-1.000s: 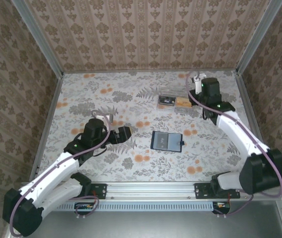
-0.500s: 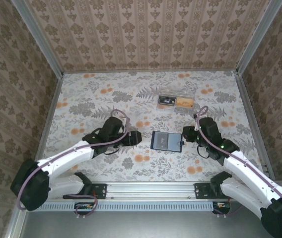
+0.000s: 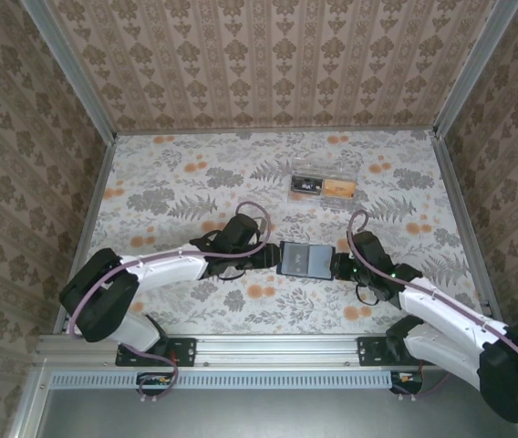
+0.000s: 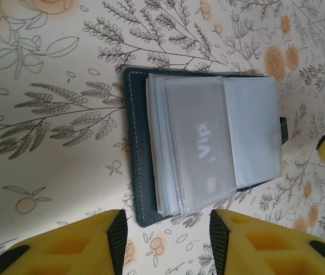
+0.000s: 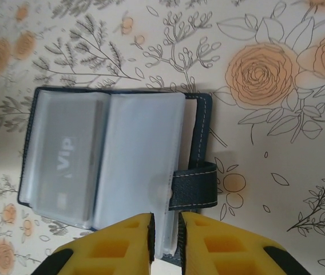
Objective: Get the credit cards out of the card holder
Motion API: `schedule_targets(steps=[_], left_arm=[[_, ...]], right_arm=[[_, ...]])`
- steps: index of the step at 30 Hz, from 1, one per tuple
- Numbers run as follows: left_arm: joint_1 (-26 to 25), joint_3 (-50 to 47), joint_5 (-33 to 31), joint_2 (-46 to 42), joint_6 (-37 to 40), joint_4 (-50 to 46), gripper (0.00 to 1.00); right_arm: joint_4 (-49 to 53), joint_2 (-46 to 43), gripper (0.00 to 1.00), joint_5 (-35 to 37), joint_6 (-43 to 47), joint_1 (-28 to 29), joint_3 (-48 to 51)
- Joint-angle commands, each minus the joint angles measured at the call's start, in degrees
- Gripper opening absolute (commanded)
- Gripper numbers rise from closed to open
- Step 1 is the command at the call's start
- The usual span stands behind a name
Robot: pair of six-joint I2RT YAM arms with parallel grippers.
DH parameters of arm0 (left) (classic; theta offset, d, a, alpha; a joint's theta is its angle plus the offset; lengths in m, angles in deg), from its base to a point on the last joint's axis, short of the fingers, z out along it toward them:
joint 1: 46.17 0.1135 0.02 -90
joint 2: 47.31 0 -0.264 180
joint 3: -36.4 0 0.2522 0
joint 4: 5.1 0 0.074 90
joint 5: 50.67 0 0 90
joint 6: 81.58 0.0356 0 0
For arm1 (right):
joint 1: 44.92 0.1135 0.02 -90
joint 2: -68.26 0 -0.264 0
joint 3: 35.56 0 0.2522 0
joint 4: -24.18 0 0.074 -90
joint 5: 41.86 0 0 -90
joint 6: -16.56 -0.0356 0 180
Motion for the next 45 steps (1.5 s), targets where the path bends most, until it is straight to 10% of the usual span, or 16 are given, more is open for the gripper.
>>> schedule_targets(steps=[1,24,45], left_arm=[[-0.46,1.75,1.55,1.63,-1.18,2.45,0.44],[-1.47,7.09,7.06,12.15,-2.18,5.82,0.31],[-3.29,12.61,5.57,18.86,-2.12,-1.41,0.41]], right_arm=[[-3.22,2.88,0.22,-1.69,-1.06,0.28,-0.50],[-4.88,13.22,0.19,-2.82,0.06,0.71,-3.36],[-5.82,14.78,0.20,-3.74,-0.07,0.98,-3.18]])
